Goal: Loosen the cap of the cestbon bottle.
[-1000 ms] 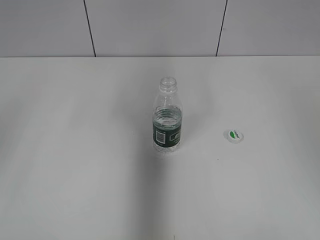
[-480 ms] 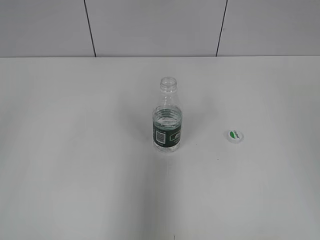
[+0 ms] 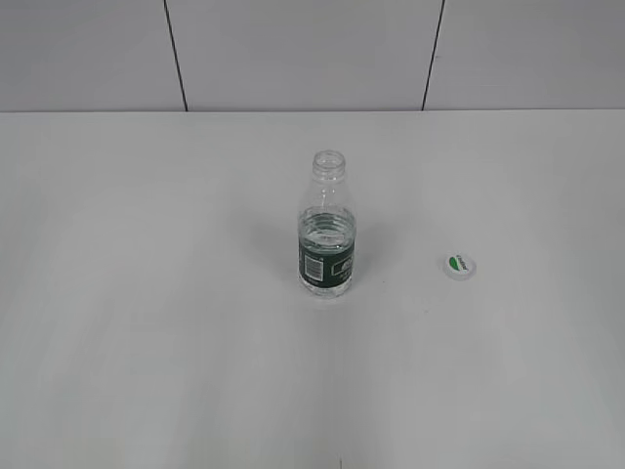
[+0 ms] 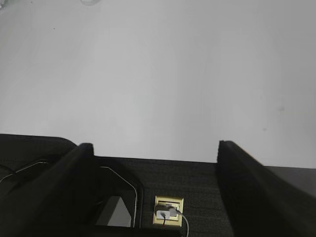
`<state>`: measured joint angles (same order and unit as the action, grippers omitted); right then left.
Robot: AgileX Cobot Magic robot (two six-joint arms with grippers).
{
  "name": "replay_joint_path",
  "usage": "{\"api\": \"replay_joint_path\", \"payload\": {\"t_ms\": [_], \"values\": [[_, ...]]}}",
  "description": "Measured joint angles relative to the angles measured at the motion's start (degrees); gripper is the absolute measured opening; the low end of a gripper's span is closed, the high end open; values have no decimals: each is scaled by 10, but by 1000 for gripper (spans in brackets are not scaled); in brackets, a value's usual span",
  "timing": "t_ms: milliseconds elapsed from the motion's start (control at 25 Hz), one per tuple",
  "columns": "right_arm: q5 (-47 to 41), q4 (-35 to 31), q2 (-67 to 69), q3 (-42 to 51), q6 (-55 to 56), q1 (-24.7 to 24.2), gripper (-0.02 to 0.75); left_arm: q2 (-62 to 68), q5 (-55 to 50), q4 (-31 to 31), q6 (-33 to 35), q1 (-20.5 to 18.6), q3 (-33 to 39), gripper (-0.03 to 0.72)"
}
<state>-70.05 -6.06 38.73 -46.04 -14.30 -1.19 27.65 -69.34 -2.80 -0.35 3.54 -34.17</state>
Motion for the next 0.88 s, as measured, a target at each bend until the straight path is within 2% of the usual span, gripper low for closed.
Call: {"api": "replay_joint_path", "payload": {"t_ms": [280,640,880], "values": [[0,0,-28,67,1,0,582,-33,68,0,0,0,30,580],[19,1,-64,117,1,0,582,-35,80,0,0,0,39,555],[50,42,-96,152,-2,0,582,-77,80,0,0,0,39,547]]}}
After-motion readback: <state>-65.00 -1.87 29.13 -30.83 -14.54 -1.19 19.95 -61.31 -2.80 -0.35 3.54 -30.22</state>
